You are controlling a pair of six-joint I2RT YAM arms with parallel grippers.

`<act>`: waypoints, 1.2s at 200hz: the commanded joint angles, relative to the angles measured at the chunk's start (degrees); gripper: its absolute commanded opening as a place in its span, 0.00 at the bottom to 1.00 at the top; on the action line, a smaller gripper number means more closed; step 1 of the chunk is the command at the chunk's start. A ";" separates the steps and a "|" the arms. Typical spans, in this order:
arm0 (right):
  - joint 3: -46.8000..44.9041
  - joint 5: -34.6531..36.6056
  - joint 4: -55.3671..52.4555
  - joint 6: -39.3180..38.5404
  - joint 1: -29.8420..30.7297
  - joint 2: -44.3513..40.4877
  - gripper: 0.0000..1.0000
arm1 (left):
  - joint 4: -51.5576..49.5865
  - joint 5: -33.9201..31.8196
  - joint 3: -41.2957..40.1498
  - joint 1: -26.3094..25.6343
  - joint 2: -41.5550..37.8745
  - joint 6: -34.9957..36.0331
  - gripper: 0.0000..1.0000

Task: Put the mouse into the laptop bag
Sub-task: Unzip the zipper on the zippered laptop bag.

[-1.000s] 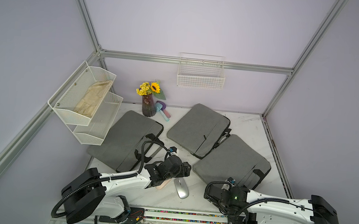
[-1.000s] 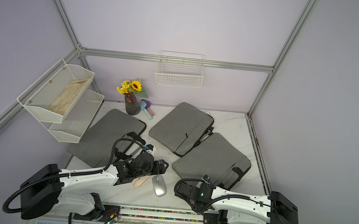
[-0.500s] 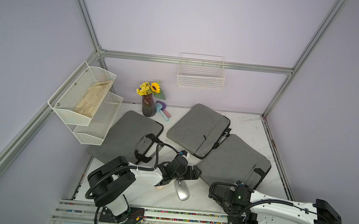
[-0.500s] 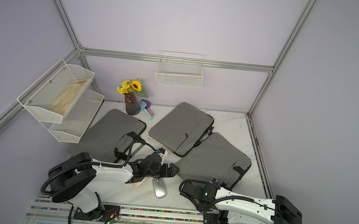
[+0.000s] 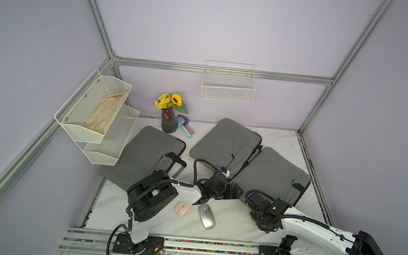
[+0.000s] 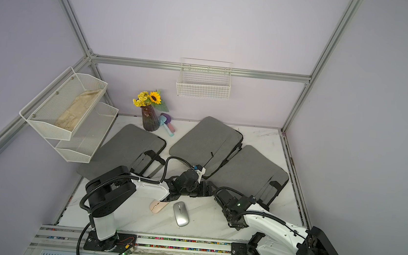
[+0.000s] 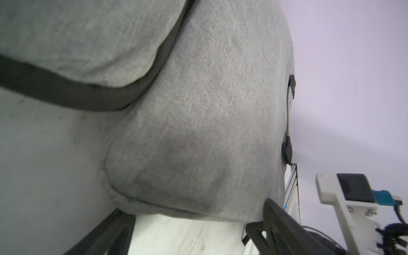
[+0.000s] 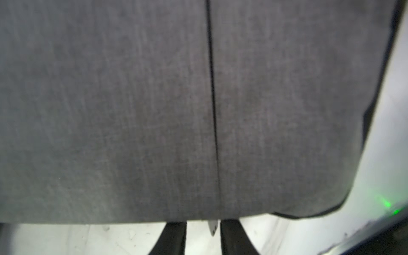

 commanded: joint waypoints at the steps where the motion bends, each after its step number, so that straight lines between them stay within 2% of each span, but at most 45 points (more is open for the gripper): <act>1: 2.29 -0.60 3.98 -6.77 -1.85 2.42 0.24 | -3.49 -1.16 5.27 -0.14 3.49 -0.35 0.74; 12: 2.00 -0.81 4.07 -7.48 -1.89 3.16 0.25 | -4.46 -1.90 6.64 0.01 4.69 -0.24 0.68; 30: 2.15 -1.20 3.69 -7.92 -2.10 3.77 0.25 | -4.98 -1.97 8.31 0.93 6.07 -0.27 0.64; 87: 2.33 -3.98 3.90 -10.11 -2.42 5.34 0.19 | -5.66 -3.67 8.06 1.93 4.52 0.05 0.63; 116: 1.47 -5.12 3.86 -10.01 -2.37 3.52 0.16 | -5.60 -3.30 8.15 2.18 4.73 -0.07 0.62; 144: 1.33 -5.26 4.03 -10.18 -2.37 3.18 0.00 | -5.30 -3.30 7.43 2.36 4.30 -0.28 0.62; 160: 1.64 -5.62 4.43 -11.21 -2.42 3.83 0.00 | -4.97 -3.06 6.89 2.36 3.66 -0.53 0.62; 188: 2.70 -6.90 7.55 -14.68 -2.42 4.00 0.00 | -4.59 -1.42 5.55 2.23 1.64 -1.20 0.74; 218: 4.87 -7.61 12.63 -22.56 -2.40 0.87 0.00 | -4.46 -0.59 3.44 0.81 -1.52 -1.90 0.89; 240: 4.59 -10.17 19.37 -27.09 -2.29 -2.21 0.00 | -3.51 -0.19 2.50 -0.84 -2.25 -3.15 0.92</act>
